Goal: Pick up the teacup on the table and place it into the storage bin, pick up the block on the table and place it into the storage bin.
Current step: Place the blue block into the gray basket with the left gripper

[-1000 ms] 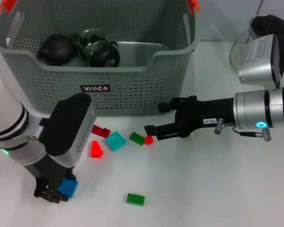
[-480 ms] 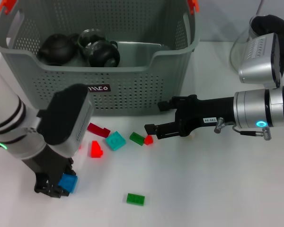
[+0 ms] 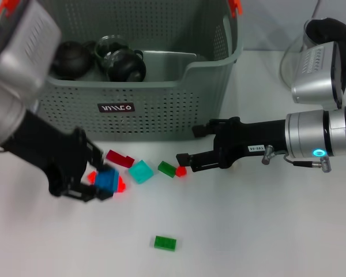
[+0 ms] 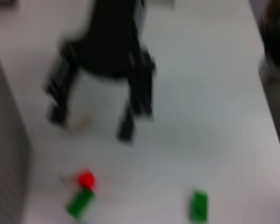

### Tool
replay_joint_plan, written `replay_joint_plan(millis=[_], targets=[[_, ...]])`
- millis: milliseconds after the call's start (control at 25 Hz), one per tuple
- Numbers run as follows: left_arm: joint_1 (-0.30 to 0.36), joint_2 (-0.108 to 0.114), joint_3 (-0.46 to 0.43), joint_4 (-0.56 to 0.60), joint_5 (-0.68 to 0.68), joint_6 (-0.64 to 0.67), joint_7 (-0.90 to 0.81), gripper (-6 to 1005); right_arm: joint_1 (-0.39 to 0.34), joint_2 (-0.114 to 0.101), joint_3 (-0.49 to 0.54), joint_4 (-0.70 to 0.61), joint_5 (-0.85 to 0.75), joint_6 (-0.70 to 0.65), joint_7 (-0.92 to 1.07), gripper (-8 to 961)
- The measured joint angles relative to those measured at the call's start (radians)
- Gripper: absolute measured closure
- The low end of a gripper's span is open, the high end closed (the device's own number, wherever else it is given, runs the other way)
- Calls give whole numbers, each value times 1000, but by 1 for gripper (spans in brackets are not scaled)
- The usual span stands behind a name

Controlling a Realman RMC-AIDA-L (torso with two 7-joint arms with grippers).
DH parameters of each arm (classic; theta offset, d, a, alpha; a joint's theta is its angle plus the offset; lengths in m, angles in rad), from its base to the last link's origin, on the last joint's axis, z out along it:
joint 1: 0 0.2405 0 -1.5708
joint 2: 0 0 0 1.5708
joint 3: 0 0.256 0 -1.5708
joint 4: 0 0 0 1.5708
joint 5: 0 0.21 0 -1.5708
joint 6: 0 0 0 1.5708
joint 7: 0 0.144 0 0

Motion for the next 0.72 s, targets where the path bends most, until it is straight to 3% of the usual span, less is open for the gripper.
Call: replay_joint_plan(millis=[320, 520, 720], targets=[[-29, 85, -97, 12, -245, -27, -220, 598, -2, 0, 0, -2, 0, -14, -9, 34], [-70, 106, -131, -39, -275, -219, -316, 597, -4, 0, 0, -1, 0, -15, -17, 34], [-129, 111, -123, -138, -277, -423, -338, 597, -1, -2, 0, -3, 0, -16, -18, 34]])
